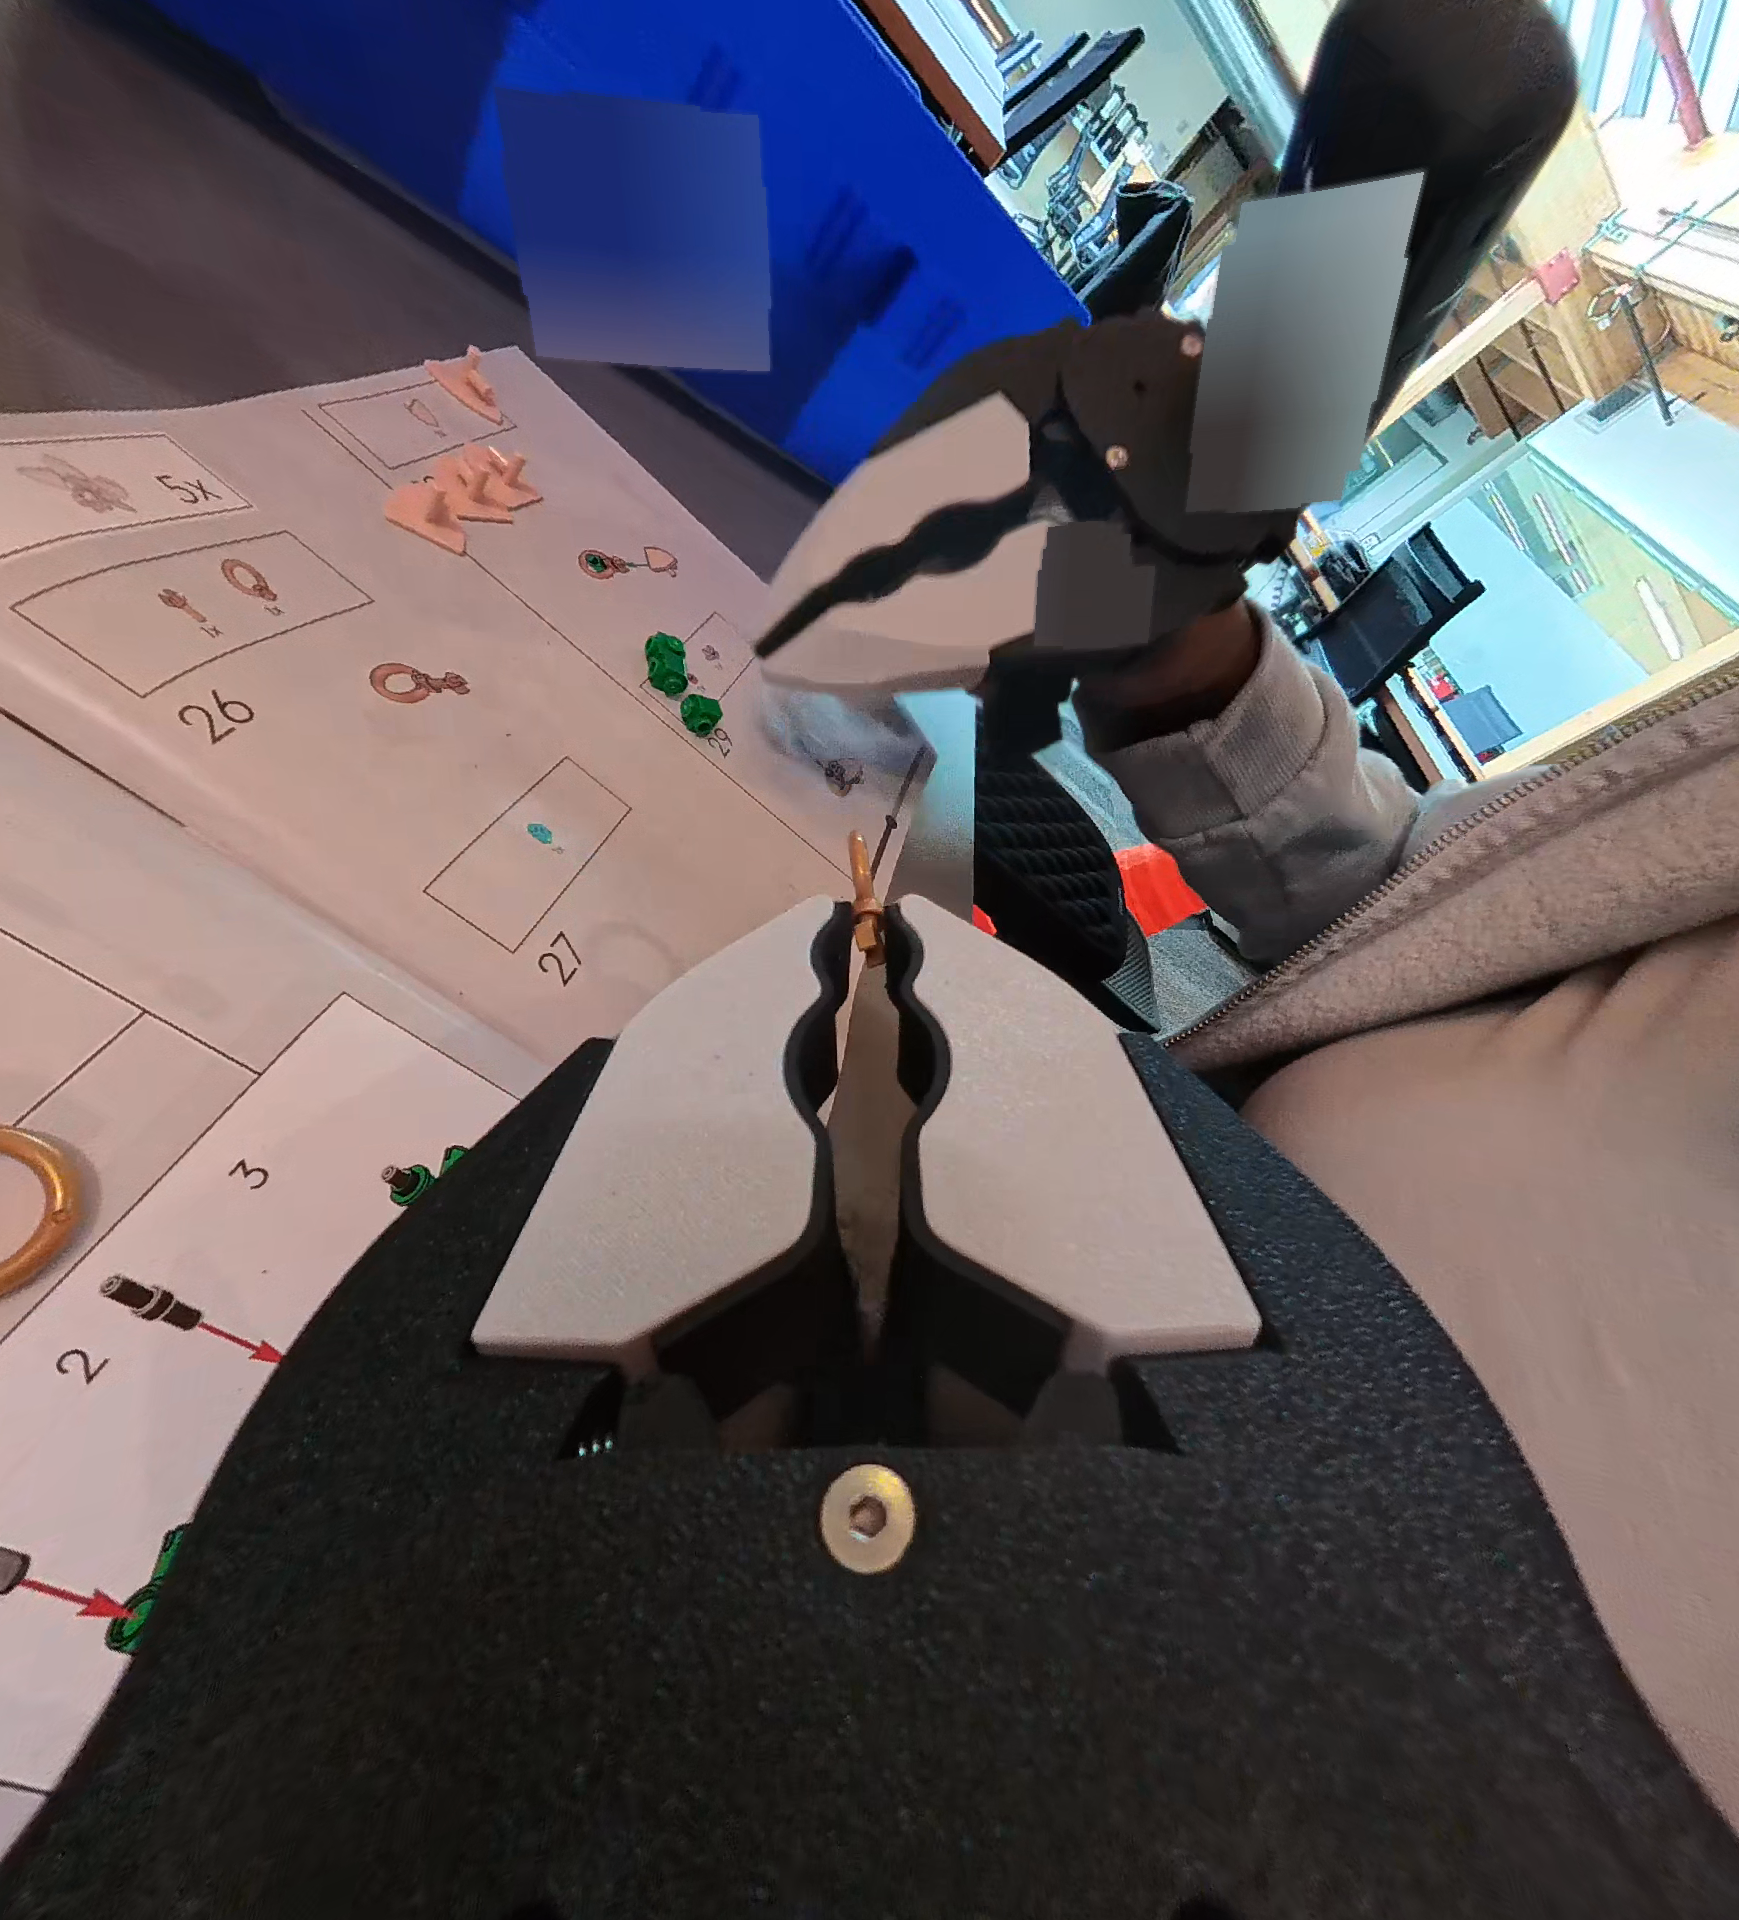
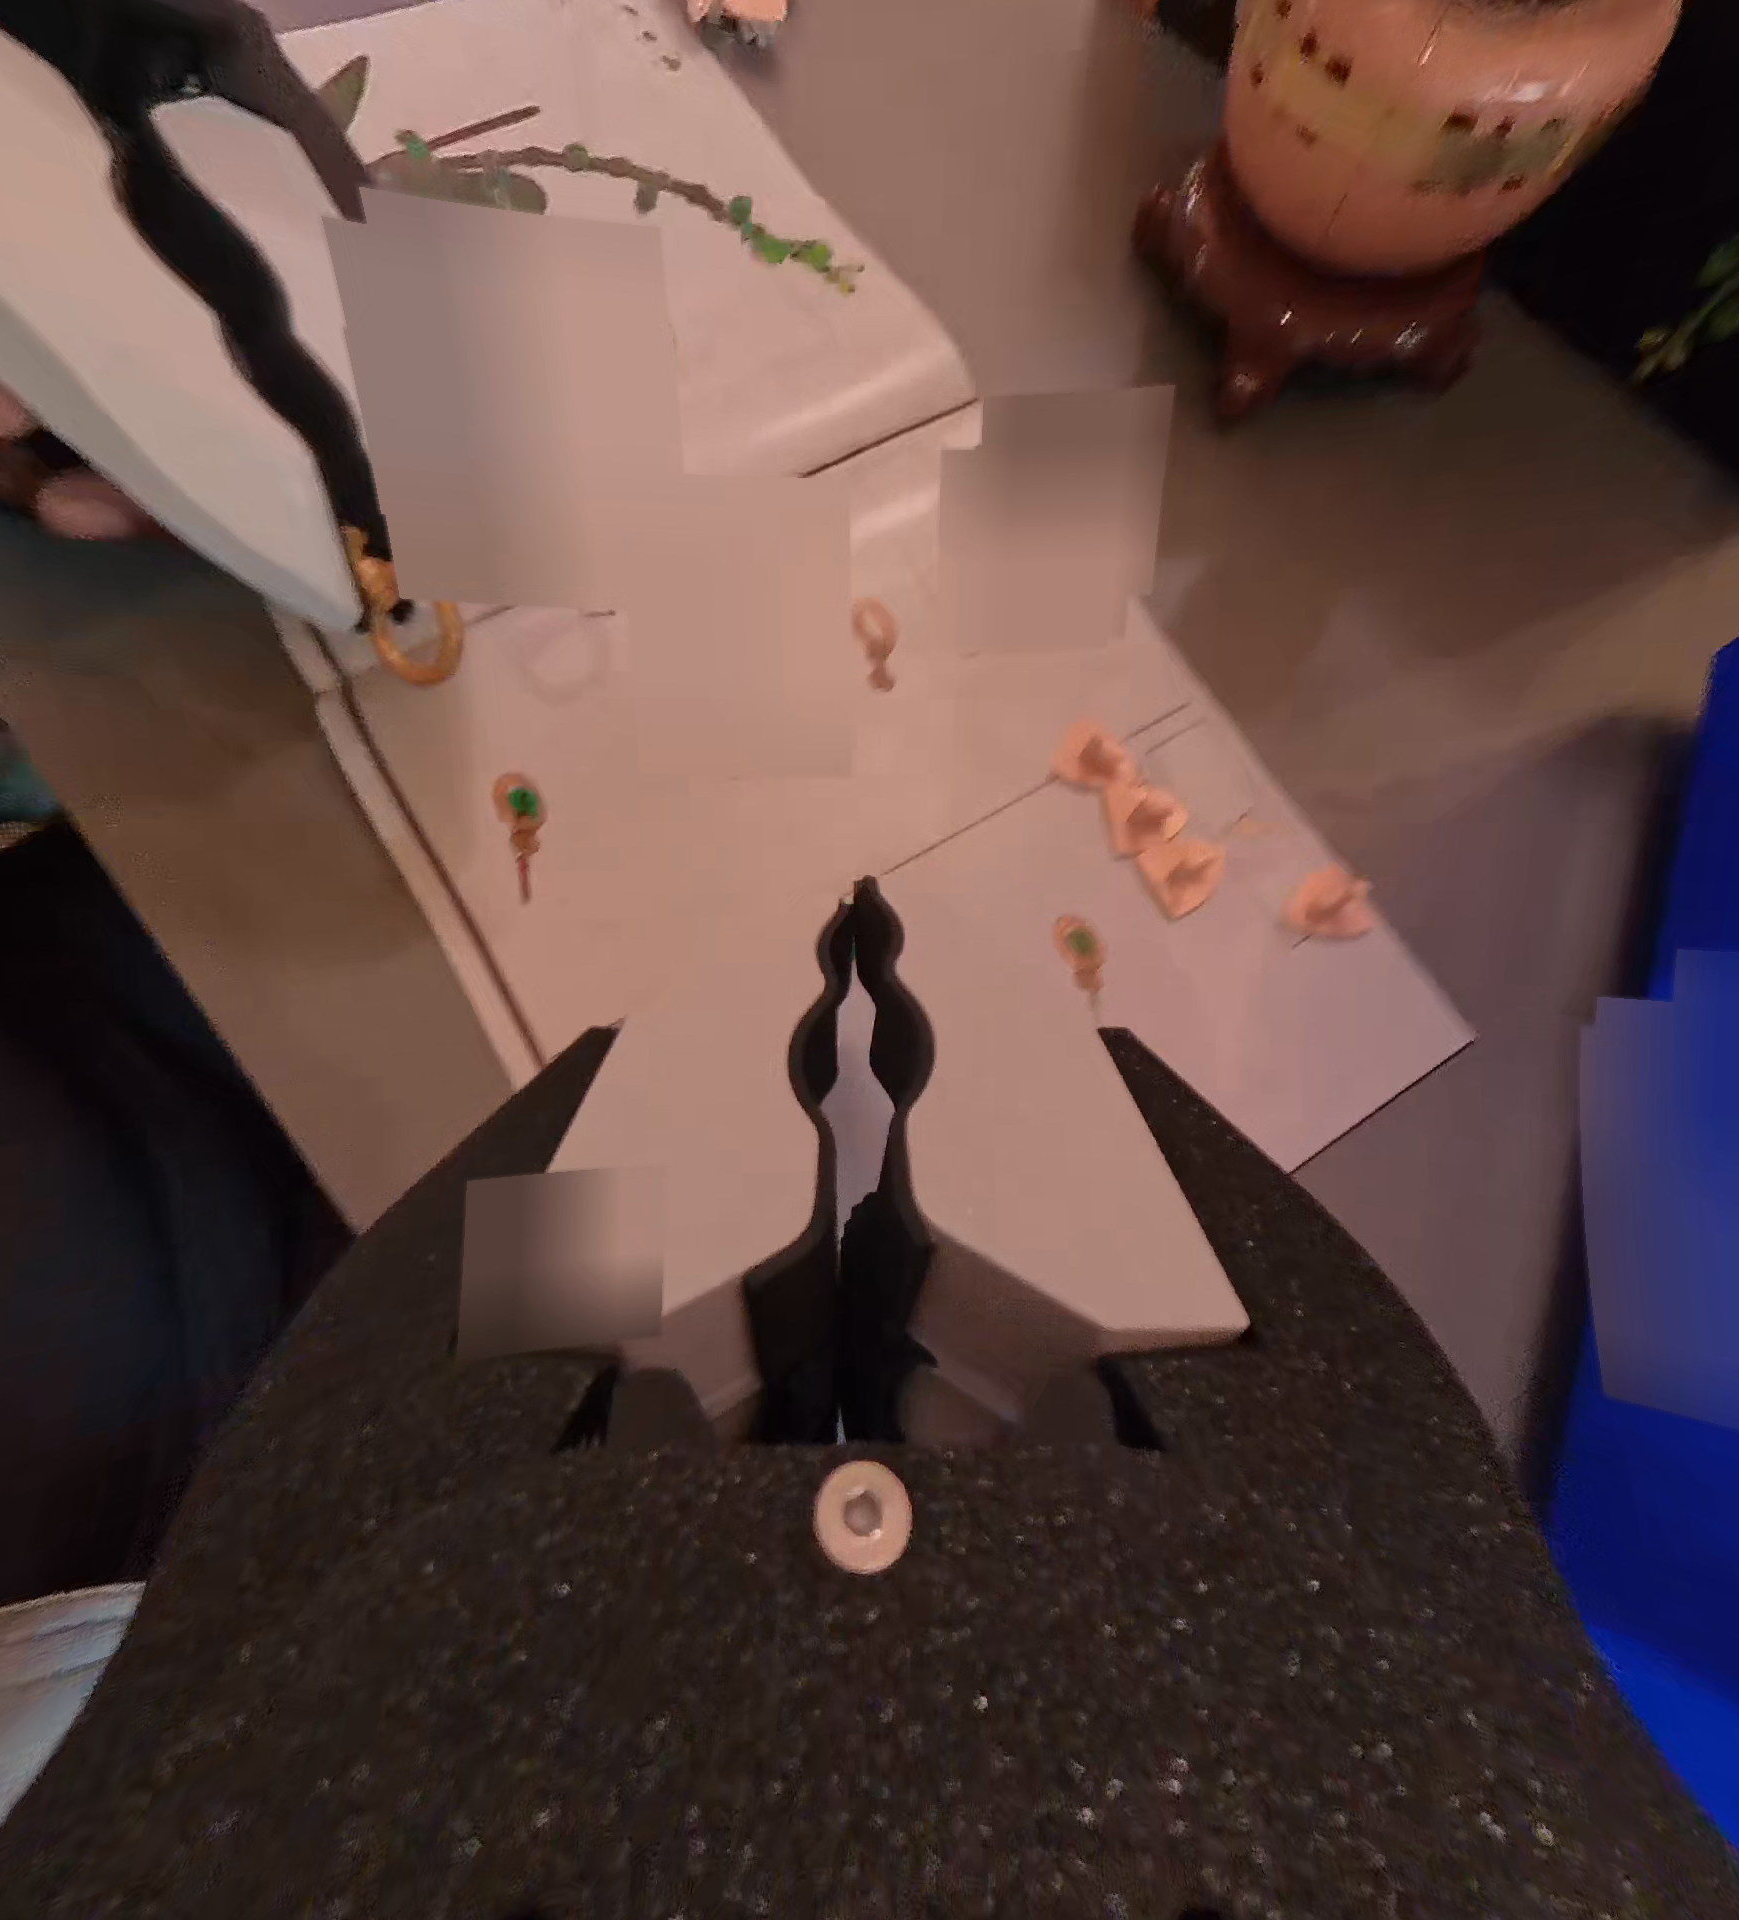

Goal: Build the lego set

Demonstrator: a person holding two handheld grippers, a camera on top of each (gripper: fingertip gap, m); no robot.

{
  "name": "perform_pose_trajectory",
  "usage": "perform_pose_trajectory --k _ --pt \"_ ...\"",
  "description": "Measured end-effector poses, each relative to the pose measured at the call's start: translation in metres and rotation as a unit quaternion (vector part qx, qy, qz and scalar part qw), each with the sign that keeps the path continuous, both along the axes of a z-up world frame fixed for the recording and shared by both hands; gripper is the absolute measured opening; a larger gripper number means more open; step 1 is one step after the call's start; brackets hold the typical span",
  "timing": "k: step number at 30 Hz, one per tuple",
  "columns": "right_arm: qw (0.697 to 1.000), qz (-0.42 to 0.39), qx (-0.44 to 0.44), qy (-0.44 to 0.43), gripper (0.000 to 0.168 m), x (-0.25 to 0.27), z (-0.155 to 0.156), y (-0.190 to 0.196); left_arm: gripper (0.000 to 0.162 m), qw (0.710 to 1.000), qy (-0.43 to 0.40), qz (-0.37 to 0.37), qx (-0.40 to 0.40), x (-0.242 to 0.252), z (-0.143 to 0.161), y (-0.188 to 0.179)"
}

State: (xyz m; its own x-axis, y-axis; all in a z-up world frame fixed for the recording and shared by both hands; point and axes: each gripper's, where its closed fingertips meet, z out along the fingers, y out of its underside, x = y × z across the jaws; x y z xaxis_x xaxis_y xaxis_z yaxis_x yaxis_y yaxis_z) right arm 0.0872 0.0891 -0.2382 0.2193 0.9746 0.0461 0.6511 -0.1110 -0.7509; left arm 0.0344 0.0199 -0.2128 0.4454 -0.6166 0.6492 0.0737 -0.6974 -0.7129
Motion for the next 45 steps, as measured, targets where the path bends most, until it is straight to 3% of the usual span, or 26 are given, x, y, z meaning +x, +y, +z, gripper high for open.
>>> perform_pose_trajectory --k 7,14,17,25,26,29,32,35,38,41,45 --pt "0.999 0.003 -0.025 -0.02 0.0 0.002 -0.024 -0.005 0.005 1.0 0.006 -0.002 -0.001 0.0 -0.001 -0.001" --pt "1.0 -0.018 -0.002 0.012 0.007 0.026 -0.008 -0.013 0.005 1.0 0.008 -0.003 -0.002 0.001 -0.001 -0.001" --pt "0.998 0.002 -0.017 -0.066 0.029 0.04 -0.008 -0.014 0.005 1.0 0.011 -0.004 -0.002 0.002 -0.002 -0.001" --pt "0.972 0.098 0.004 -0.216 0.023 0.029 -0.024 -0.011 0.005 1.0 0.007 -0.006 -0.002 0.002 -0.001 -0.002" --pt "0.97 0.111 -0.016 -0.214 0.011 0.026 -0.025 -0.016 0.005 1.0 0.006 -0.006 -0.002 0.002 -0.001 -0.002" --pt "0.976 0.097 -0.023 -0.192 0.01 0.022 -0.024 -0.012 0.005 1.0 -0.007 0.003 0.004 0.0 0.003 -0.001" --pt "0.999 0.036 -0.029 -0.02 0.009 -0.012 -0.001 -0.013 0.005 0.998 -0.034 0.04 0.021 -0.01 0.012 0.007" --pt "0.991 -0.053 -0.048 0.117 0.01 -0.033 0.009 -0.013 0.005 0.997 -0.037 0.065 0.032 -0.02 0.015 0.012" --pt "0.991 -0.109 -0.045 0.069 0.01 -0.023 -0.01 -0.012 0.005 0.996 -0.03 0.072 0.037 -0.023 0.015 0.014" --pt "0.992 -0.111 -0.054 0.008 0.01 -0.011 -0.024 -0.022 0.005 0.997 -0.021 0.067 0.042 -0.021 0.013 0.012" --pt "0.988 -0.135 -0.069 0.021 0.011 -0.001 -0.025 -0.026 0.005 0.997 -0.017 0.064 0.046 -0.02 0.013 0.011"
